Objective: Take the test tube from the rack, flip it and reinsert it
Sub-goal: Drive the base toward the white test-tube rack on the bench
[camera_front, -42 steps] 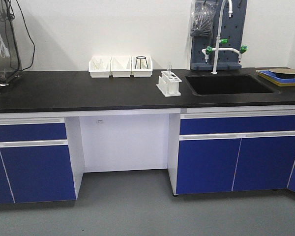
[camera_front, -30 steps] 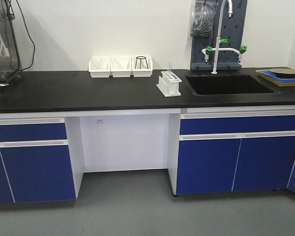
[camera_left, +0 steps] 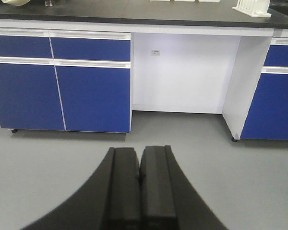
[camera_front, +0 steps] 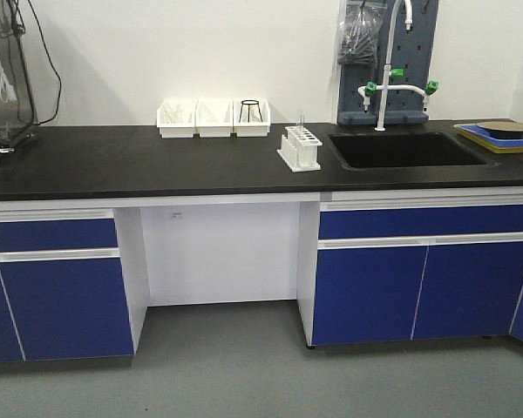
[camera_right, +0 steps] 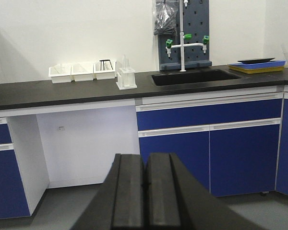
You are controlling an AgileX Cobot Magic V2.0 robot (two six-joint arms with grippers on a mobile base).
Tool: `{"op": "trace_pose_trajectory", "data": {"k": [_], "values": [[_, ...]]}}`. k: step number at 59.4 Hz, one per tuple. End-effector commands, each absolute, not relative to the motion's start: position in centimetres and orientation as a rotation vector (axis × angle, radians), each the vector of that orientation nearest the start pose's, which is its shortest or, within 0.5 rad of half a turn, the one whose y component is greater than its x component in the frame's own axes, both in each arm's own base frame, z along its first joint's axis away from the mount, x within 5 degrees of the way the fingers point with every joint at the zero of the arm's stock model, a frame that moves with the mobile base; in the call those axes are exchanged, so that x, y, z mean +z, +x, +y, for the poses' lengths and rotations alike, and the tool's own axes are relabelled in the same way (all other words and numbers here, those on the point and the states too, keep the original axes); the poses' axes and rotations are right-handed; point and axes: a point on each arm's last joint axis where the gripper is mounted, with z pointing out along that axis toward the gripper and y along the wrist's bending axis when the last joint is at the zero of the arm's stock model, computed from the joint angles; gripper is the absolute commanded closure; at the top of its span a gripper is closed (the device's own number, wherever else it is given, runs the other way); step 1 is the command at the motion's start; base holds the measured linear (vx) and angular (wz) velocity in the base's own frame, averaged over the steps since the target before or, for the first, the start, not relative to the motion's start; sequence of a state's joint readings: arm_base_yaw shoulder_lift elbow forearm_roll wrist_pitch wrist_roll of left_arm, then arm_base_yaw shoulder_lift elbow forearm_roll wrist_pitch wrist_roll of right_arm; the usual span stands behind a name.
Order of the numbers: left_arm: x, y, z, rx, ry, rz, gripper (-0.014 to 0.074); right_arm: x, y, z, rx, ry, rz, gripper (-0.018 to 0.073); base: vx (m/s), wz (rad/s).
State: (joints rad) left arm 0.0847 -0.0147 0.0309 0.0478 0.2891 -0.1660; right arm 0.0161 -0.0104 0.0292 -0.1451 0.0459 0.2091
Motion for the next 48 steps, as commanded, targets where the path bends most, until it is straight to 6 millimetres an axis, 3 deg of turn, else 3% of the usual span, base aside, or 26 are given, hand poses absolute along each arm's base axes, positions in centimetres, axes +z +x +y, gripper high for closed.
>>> {"op": "trace_pose_trajectory", "data": {"k": [1, 24, 48], "values": [[18.56, 5.49, 0.51, -0.026, -0.176, 1.681, 0.0603, 20.66, 5.57, 0.11, 0.058, 0.029, 1.462, 0.0568, 0.06, -0.02], [18.56, 5.49, 0.51, -0.026, -0.176, 1.681, 0.0603, 20.66, 5.57, 0.11, 0.058, 0.029, 1.462, 0.0568, 0.19, -0.03], [18.56, 5.49, 0.51, -0.026, -0.176, 1.681, 0.0603, 20.66, 5.57, 0.11, 0.058, 0.029, 1.462, 0.0568, 0.41, 0.09]]}}
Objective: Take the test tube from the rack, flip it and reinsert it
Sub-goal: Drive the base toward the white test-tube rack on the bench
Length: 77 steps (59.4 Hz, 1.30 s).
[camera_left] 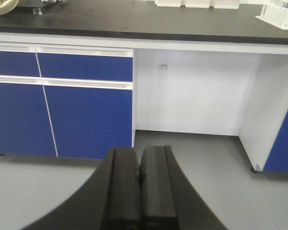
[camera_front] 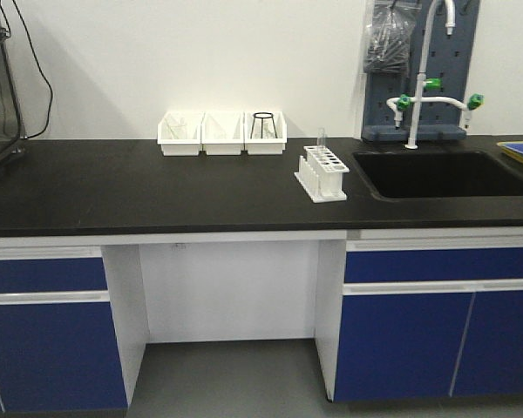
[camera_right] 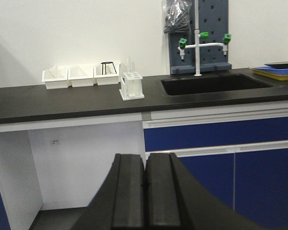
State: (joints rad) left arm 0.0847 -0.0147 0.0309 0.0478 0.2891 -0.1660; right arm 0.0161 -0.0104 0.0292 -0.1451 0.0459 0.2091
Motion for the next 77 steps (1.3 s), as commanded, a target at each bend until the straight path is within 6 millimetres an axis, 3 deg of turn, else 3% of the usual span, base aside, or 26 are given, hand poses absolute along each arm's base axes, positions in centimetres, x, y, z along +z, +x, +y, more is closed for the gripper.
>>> {"op": "trace_pose_trajectory", "data": {"k": [1, 77], "values": [[18.56, 5.49, 0.51, -0.026, -0.176, 1.681, 0.0603, 20.66, 5.57, 0.11, 0.058, 0.029, 1.462, 0.0568, 0.47, 0.11], [18.56, 5.49, 0.51, -0.026, -0.176, 1.681, 0.0603, 20.65, 5.57, 0.10, 0.058, 0.029, 1.463, 0.0568, 0.49, 0.00]]}}
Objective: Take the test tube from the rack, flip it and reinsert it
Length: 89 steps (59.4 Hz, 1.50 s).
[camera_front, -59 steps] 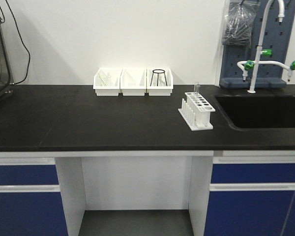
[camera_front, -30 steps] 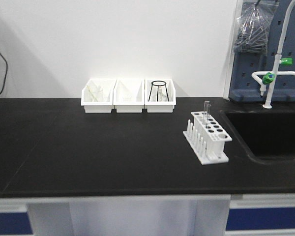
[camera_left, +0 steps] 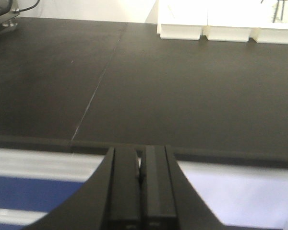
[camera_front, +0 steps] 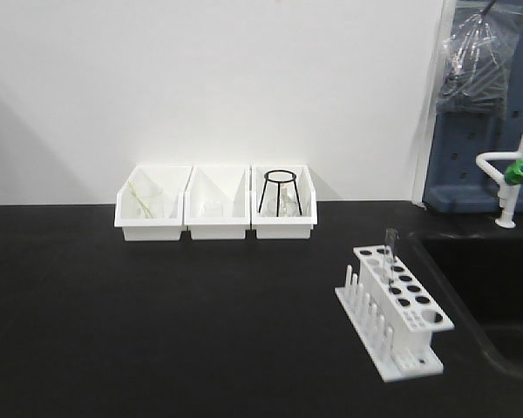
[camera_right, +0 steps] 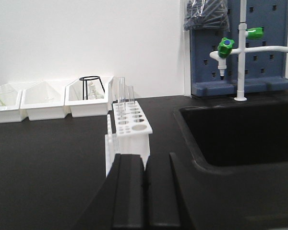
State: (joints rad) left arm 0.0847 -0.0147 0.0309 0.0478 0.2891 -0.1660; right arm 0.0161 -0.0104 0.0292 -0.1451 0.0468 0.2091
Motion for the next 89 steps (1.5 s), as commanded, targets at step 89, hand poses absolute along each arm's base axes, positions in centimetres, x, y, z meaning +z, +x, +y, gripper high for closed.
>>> {"op": "trace_pose_trajectory", "data": {"k": [89], "values": [[18.6, 5.5, 0.5, -0.026, -0.176, 1.681, 0.0603, 38.3, 11.5, 0.4, 0.016, -0.038, 1.181, 0.0568, 0.12, -0.01]]}}
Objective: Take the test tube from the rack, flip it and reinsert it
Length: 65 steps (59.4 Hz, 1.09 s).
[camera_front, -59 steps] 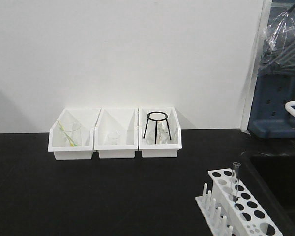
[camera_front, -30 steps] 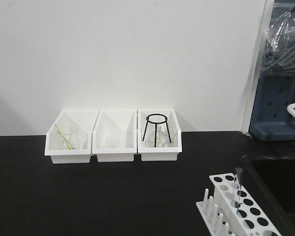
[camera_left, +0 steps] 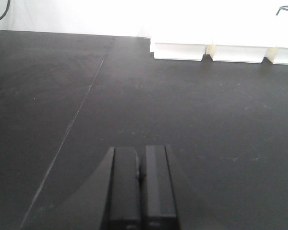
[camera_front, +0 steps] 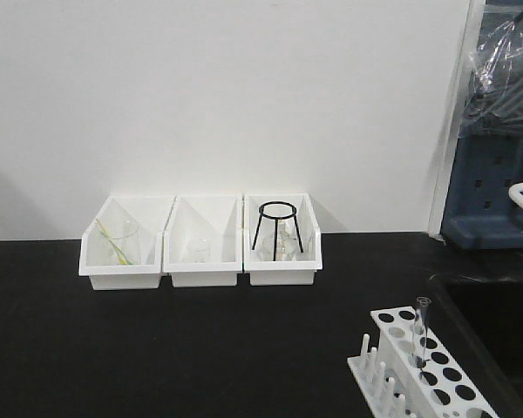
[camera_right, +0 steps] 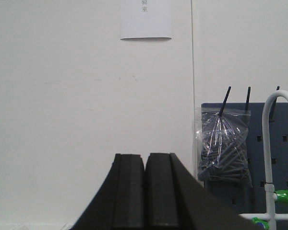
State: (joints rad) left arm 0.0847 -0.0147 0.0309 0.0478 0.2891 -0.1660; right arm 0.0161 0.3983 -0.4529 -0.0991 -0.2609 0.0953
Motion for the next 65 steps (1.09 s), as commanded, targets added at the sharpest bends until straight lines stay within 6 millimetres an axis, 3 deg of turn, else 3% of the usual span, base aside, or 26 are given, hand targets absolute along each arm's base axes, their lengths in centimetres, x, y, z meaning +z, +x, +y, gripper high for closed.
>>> {"op": "trace_pose_trajectory", "data": {"k": [1, 9, 18, 29, 36, 48, 58, 59, 60, 65], "values": [[18.6, 5.5, 0.5, -0.026, -0.176, 1.681, 0.0603, 38.4, 12.1, 0.4, 0.017, -0.037, 1.195, 0.0568, 0.00, 0.00], [18.6, 5.5, 0.5, -0.026, -0.176, 1.681, 0.0603, 38.0, 16.8, 0.4, 0.041, -0.022, 1.313, 0.0568, 0.00, 0.00], [18.6, 5.5, 0.5, -0.026, -0.176, 1.681, 0.0603, 36.7, 19.8, 0.5, 0.045, -0.030, 1.343, 0.0561, 0.00, 0.00], [18.6, 5.5, 0.5, -0.026, -0.176, 1.681, 0.0603, 36.0, 20.9, 0.6, 0.044, -0.037, 1.365, 0.0490, 0.00, 0.00], [18.6, 5.5, 0.5, -0.026, -0.176, 1.681, 0.0603, 35.8, 21.0, 0.6, 0.044, -0.037, 1.373, 0.0377, 0.00, 0.00], [18.6, 5.5, 0.5, -0.026, -0.176, 1.681, 0.0603, 35.9, 21.0, 0.6, 0.045, -0.036, 1.371, 0.0046, 0.00, 0.00], [18.6, 5.5, 0.5, -0.026, -0.176, 1.681, 0.0603, 36.0, 21.1, 0.7, 0.075, -0.022, 1.335, -0.0058, 0.00, 0.00], [18.6, 5.5, 0.5, -0.026, -0.176, 1.681, 0.0603, 35.8, 21.3, 0.7, 0.077, -0.025, 1.338, -0.0058, 0.00, 0.00], [18.6, 5.5, 0.5, -0.026, -0.176, 1.681, 0.0603, 34.1, 22.6, 1.1, 0.084, -0.071, 1.358, -0.0050, 0.00, 0.00], [18.6, 5.5, 0.5, -0.026, -0.176, 1.681, 0.0603, 31.4, 23.8, 1.6, 0.089, -0.154, 1.388, -0.0034, 0.00, 0.00]]}}
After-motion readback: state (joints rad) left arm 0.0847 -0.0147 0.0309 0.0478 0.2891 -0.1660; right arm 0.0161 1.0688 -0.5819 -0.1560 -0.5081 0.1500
